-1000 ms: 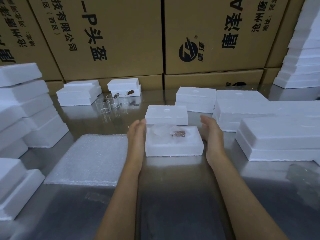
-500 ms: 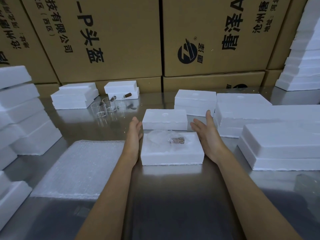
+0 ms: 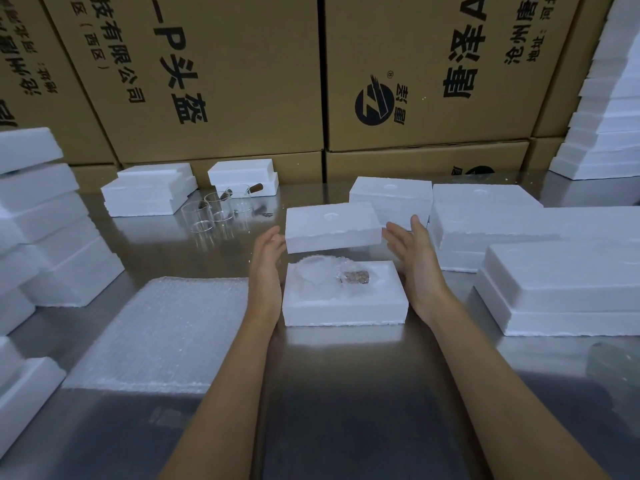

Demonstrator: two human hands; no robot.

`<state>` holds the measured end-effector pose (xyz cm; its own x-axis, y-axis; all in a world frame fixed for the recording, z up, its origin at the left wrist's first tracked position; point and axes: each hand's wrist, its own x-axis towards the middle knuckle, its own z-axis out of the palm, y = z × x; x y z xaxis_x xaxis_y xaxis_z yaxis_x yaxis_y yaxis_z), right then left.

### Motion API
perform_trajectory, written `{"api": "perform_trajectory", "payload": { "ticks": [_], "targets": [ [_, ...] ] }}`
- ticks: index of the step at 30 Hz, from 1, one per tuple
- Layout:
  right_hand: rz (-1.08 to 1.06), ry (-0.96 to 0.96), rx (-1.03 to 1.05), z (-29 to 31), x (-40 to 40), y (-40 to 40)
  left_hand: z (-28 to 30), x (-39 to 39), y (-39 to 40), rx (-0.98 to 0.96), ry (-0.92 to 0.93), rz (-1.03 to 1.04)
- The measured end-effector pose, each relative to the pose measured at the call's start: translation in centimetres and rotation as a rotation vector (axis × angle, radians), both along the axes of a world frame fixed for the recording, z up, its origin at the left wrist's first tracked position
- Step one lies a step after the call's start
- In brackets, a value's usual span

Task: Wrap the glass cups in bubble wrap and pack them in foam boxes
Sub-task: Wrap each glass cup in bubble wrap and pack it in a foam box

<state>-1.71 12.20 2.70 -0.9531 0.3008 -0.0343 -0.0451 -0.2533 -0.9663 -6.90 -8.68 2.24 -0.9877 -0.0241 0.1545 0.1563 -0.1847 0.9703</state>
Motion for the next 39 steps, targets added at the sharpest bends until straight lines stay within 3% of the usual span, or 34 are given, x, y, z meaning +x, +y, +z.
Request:
{"api": "perform_trajectory", "payload": {
  "ticks": [7,13,25,32,39],
  "targets": [
    [-0.342,0.155,0.093,5.6,3.0,-1.5,5.8,3.4,-0.9,0.051,0.202,0.169],
    [-0.467,0.205,0.269,4.1,5.9,-2.1,5.1,5.9,-1.9,-0.045,0.206,0.113],
    [-0.386,-0.049,0.467,1.2,4.4,-2.3,1.7,4.4,-2.0,-0.225,0.159,0.055],
    [-0.389,-0.051,0.486,1.3,4.5,-2.3,1.8,5.0,-2.0,-0.231,0.121,0.075],
    [-0.427,-0.002,0.451,1.3,4.9,-2.9,0.7,5.0,-1.7,-0.221,0.002,-0.119]
  ]
}}
